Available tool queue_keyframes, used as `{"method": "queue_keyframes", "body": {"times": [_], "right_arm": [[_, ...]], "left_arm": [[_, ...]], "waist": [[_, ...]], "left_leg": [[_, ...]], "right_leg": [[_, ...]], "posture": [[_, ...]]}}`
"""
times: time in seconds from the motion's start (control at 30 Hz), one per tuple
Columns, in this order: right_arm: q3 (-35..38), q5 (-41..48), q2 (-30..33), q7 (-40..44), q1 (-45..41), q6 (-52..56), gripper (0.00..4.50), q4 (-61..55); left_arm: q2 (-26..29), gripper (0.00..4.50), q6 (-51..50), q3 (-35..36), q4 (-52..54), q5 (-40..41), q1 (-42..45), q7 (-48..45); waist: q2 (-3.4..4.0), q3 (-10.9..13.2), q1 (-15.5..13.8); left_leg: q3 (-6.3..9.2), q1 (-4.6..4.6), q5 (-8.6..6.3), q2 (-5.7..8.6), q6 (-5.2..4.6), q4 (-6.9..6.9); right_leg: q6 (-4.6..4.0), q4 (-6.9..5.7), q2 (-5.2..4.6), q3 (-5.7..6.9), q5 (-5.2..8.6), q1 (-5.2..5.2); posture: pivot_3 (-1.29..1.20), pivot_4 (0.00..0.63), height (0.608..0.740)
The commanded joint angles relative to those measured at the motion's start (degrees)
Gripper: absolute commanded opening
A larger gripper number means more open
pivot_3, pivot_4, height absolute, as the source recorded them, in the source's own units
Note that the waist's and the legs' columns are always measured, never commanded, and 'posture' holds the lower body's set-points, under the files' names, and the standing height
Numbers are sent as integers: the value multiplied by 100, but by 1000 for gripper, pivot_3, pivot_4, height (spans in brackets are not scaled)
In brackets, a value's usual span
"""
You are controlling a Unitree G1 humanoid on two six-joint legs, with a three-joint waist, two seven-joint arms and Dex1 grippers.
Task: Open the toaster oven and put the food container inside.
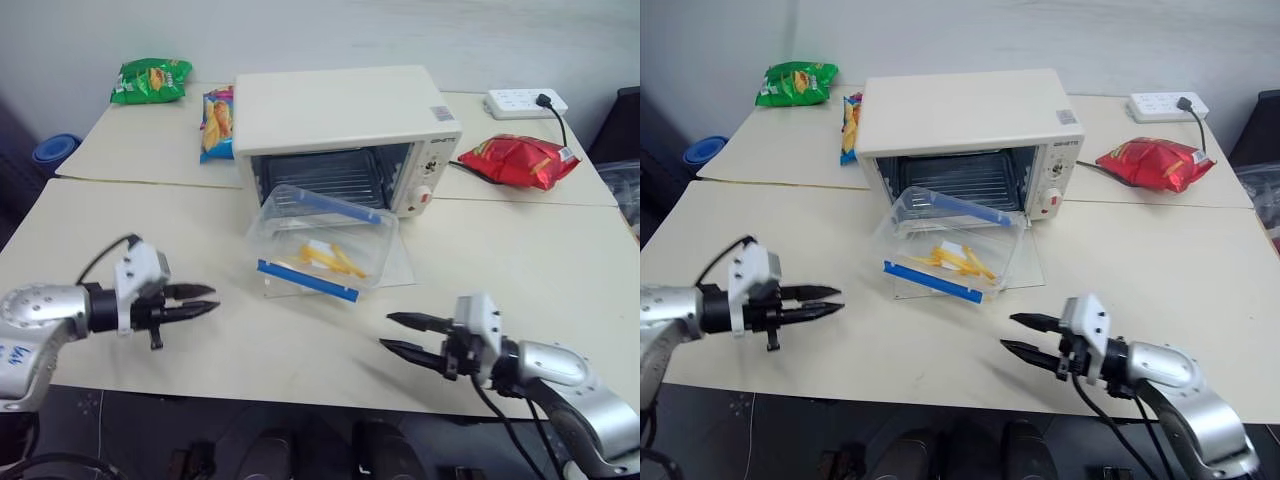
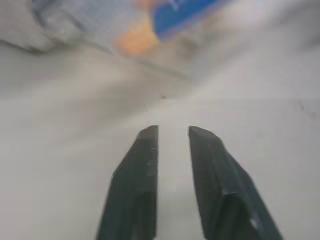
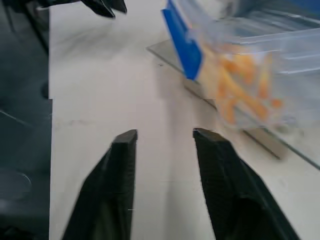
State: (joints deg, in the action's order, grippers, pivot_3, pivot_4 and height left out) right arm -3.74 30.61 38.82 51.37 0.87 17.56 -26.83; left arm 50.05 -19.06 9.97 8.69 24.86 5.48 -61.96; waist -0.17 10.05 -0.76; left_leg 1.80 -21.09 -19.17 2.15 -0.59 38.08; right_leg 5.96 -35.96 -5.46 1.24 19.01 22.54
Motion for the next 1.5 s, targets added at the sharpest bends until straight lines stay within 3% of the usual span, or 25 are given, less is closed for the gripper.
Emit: {"method": "queue_keyframes", "body": {"times": [0.03, 0.1, 0.23, 0.43, 0.8, 0.97, 1.07, 1.17, 1.27, 1.37, 1.5], "right_arm": [[-170, -277, -180, -150, -413, 6, 723, 152], [-263, -451, -297, -251, -740, 45, 20, 364], [24, 148, -1020, -607, -1247, 368, 20, 689], [-26, -883, -1439, -1114, -2433, -212, 20, 2087], [29, -1876, -2283, -1913, -3778, -1234, 20, 4106], [120, -1707, -2499, -1925, -3669, -1041, 20, 3837], [208, -1185, -2214, -1486, -3145, -412, 20, 2862], [481, -728, -1642, -1111, -2622, 90, 0, 1974], [1164, -403, -794, -644, -2366, 267, 0, 2002], [1381, -582, 48, 481, -2178, -548, 0, 2951], [1075, -1196, 369, 1313, -2475, -1827, 0, 4779]], "left_arm": [[-497, 3, 369, -403, 70, -225, 378, 317], [-790, 0, 355, -570, -10, -319, 563, 513], [-1492, 0, 229, -666, -130, -288, 893, 1089], [-3014, 0, -283, -383, -1073, -330, 2014, 2965], [-3653, 0, 657, -405, -2207, -888, 2829, 3709], [-3473, 0, 630, -359, -1989, -827, 2611, 3505], [-2981, 0, 166, -194, -1269, -336, 2141, 2822], [-2294, 566, -32, 46, -686, 50, 1638, 2113], [-1299, 1450, -333, 252, 119, 737, 1046, 766], [-537, 2365, -717, 796, 399, 1333, 830, 168], [27, 3495, -616, 1160, 47, 1616, 661, -764]], "waist": [[-3, 0, -60], [-6, -2, -71], [-8, -2, -31], [-11, -1, -4], [-12, -3, 117], [-12, -3, 152], [-12, -3, 179], [-11, -2, 204], [-10, -1, 207], [-4, 3, 142], [-3, 2, 139]], "left_leg": [[2, -7, -1, 2, -4, 5], [2, -11, -5, 8, -11, 10], [1, -13, -6, 7, -13, 5], [-3, -14, 1, 17, -16, 41], [-10, -21, 6, 15, -7, 29], [-9, -21, 7, 14, -4, 26], [-7, -22, 7, 12, -4, 22], [-1, -29, 7, 12, -4, 13], [-1, -32, 7, 14, -5, 19], [0, -14, 6, 14, -7, 14], [0, 5, 5, 7, -9, 3]], "right_leg": [[3, -1, 0, 1, -2, 1], [8, -1, -3, 0, -5, 1], [12, -3, 3, 2, -7, 7], [19, -37, 4, 5, -11, 8], [19, -61, 6, 20, -11, 28], [19, -64, 5, 17, -10, 30], [19, -64, 5, 15, -10, 31], [18, -58, 3, 13, -10, 36], [18, -52, 1, 9, -10, 33], [16, -14, -4, 7, -9, 8], [16, -3, 1, 6, -9, -7]], "posture": [[0, 150, 740], [0, 150, 740], [0, 150, 740], [0, 150, 740], [0, 150, 740], [0, 150, 740], [0, 150, 740], [0, 150, 740], [0, 150, 740], [0, 150, 740], [0, 150, 740]]}}
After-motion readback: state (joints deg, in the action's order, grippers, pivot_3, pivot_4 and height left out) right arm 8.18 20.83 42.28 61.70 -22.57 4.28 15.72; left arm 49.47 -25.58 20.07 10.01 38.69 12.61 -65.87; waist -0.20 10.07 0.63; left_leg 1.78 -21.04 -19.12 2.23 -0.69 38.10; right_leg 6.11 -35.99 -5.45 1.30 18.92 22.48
